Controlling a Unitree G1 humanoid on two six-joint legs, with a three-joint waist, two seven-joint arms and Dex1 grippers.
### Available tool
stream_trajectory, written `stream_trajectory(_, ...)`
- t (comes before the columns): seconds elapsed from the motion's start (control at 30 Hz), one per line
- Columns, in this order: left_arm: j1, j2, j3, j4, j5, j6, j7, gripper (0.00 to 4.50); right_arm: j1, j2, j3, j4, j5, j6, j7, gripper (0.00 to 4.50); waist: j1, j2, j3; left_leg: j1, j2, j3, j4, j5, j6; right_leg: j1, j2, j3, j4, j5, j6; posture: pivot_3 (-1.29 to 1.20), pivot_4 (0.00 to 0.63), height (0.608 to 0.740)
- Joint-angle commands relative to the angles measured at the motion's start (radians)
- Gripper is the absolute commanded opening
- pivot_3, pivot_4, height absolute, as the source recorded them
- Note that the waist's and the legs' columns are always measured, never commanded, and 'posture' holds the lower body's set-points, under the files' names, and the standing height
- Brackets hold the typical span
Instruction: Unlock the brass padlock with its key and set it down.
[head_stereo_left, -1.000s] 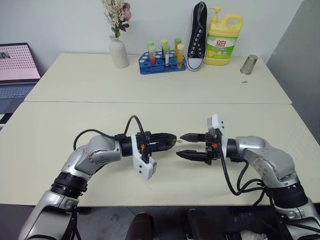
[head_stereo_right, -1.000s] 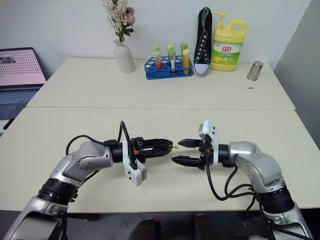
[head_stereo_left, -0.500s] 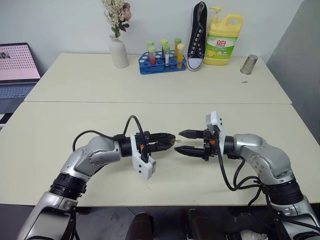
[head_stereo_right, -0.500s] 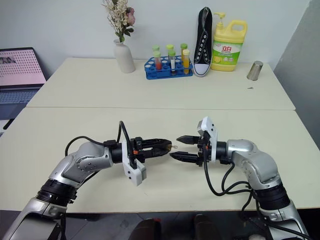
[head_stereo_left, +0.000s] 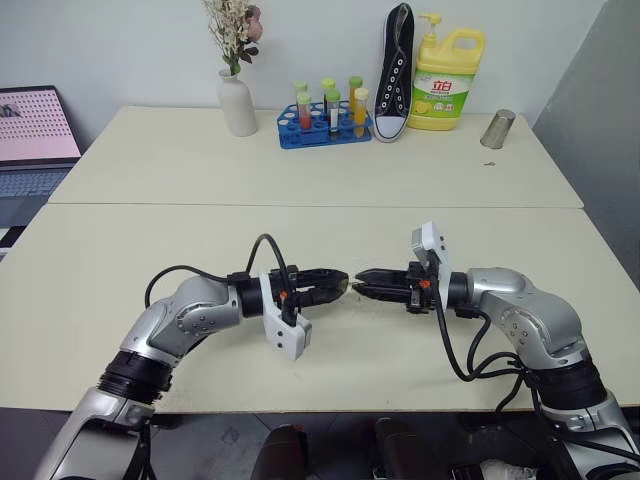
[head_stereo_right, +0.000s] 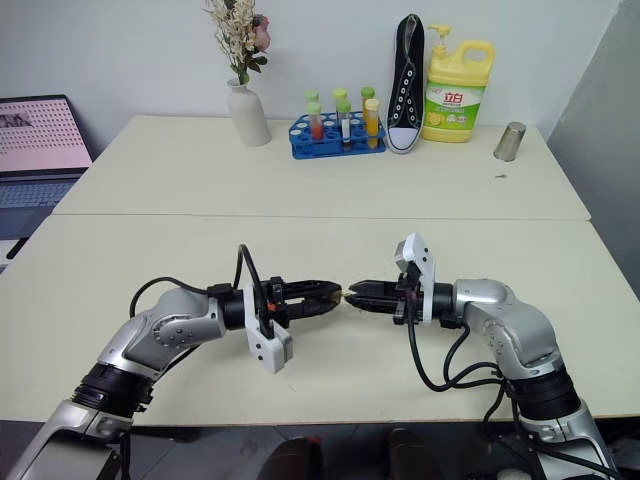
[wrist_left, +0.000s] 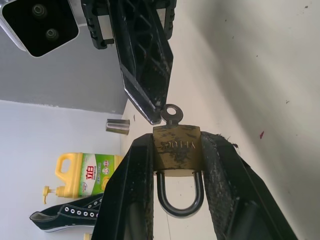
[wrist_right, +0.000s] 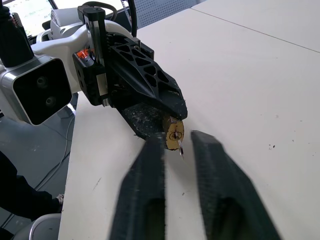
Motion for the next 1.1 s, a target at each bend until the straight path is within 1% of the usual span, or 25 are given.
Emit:
stream_trajectory(0.03,-0.009,0.0,0.005,-0.034,-0.026,0.003,0.017,0.97,-0.02,-0.003,-0.018,-0.021,0.02,-0.002,0.004,0.0,0.0,0.0,0.0,0.0,0.0,0.0,0.0,0.0,0.0,0.0,0.0,0.0,0.0,0.0,0.0,0.0,0.15,0.74)
stream_trajectory(0.27,-0.014,0.0,0.006,-0.03,-0.027,0.008,0.017,0.97,-0.02,-0.004,-0.019,-0.023,0.021,-0.006,0.01,0.0,0.0,0.0,0.0,0.0,0.0,0.0,0.0,0.0,0.0,0.0,0.0,0.0,0.0,0.0,0.0,0.0,0.15,0.74)
stream_trajectory(0.33,-0.013,0.0,0.007,-0.03,-0.027,0.008,0.017,0.97,-0.021,0.007,-0.036,-0.012,0.032,-0.012,0.006,0.0,0.0,0.0,0.0,0.0,0.0,0.0,0.0,0.0,0.0,0.0,0.0,0.0,0.0,0.0,0.0,0.0,0.15,0.74)
stream_trajectory(0.43,-0.011,0.001,0.008,-0.032,-0.027,0.011,0.017,0.97,-0.025,0.012,-0.048,0.008,0.025,-0.024,-0.003,0.58,0.0,0.0,0.0,0.0,0.0,0.0,0.0,0.0,0.0,0.0,0.0,0.0,0.0,0.0,0.0,0.0,0.15,0.74)
stream_trajectory(0.6,-0.009,0.0,0.007,-0.039,-0.03,0.018,0.018,0.97,-0.025,0.005,-0.035,0.017,0.012,-0.025,-0.005,2.28,0.0,0.0,0.0,0.0,0.0,0.0,0.0,0.0,0.0,0.0,0.0,0.0,0.0,0.0,0.0,0.0,0.15,0.74)
stream_trajectory(1.1,0.008,-0.001,0.006,-0.074,-0.041,0.042,0.015,0.97,-0.025,0.017,-0.005,0.025,0.023,0.005,0.002,2.29,0.0,0.0,0.0,0.0,0.0,0.0,0.0,0.0,0.0,0.0,0.0,0.0,0.0,0.0,0.0,0.0,0.15,0.74)
